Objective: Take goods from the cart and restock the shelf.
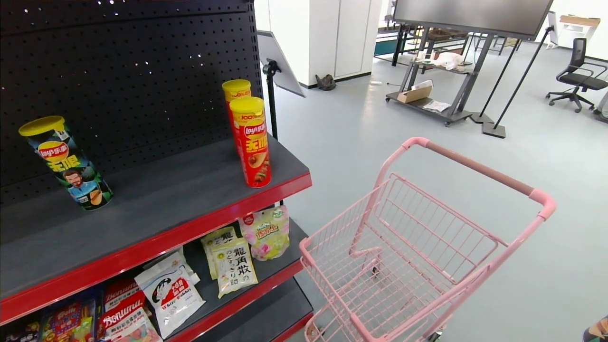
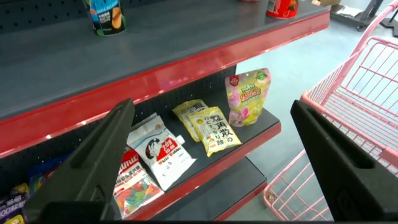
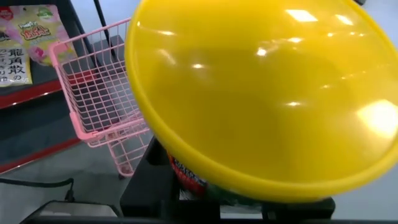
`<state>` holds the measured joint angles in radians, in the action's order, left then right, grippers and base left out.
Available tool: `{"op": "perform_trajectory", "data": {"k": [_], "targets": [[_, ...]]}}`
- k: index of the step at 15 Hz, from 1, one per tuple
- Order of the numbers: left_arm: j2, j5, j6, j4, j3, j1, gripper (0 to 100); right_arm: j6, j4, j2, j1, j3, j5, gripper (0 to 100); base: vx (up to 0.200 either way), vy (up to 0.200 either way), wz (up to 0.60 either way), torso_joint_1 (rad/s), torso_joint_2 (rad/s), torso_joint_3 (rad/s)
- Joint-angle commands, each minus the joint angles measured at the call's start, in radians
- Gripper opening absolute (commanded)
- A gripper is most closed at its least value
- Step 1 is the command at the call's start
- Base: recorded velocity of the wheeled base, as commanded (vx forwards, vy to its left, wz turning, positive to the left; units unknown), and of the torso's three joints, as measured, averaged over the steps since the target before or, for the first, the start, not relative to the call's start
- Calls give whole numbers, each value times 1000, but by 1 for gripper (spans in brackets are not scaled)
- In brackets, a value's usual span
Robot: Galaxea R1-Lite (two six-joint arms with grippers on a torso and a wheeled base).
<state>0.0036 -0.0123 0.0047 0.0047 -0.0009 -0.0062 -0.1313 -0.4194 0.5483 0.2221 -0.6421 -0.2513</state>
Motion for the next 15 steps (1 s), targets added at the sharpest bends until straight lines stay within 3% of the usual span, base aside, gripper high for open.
{"op": "perform_trajectory", "data": {"k": [1, 2, 15], "targets": [[1, 0, 0, 0, -1, 0, 100, -1, 1, 13, -1, 6, 0, 0, 0, 0, 0, 168, -369, -207], [-1, 0, 0, 0, 1, 0, 100, -1, -1, 13, 0, 9, -3, 0, 0, 0, 0, 139, -330, -188], [1, 2, -2, 0, -1, 0, 100, -5, 5, -11, 0, 47, -3, 0, 0, 0, 600, 12, -11, -9]]}}
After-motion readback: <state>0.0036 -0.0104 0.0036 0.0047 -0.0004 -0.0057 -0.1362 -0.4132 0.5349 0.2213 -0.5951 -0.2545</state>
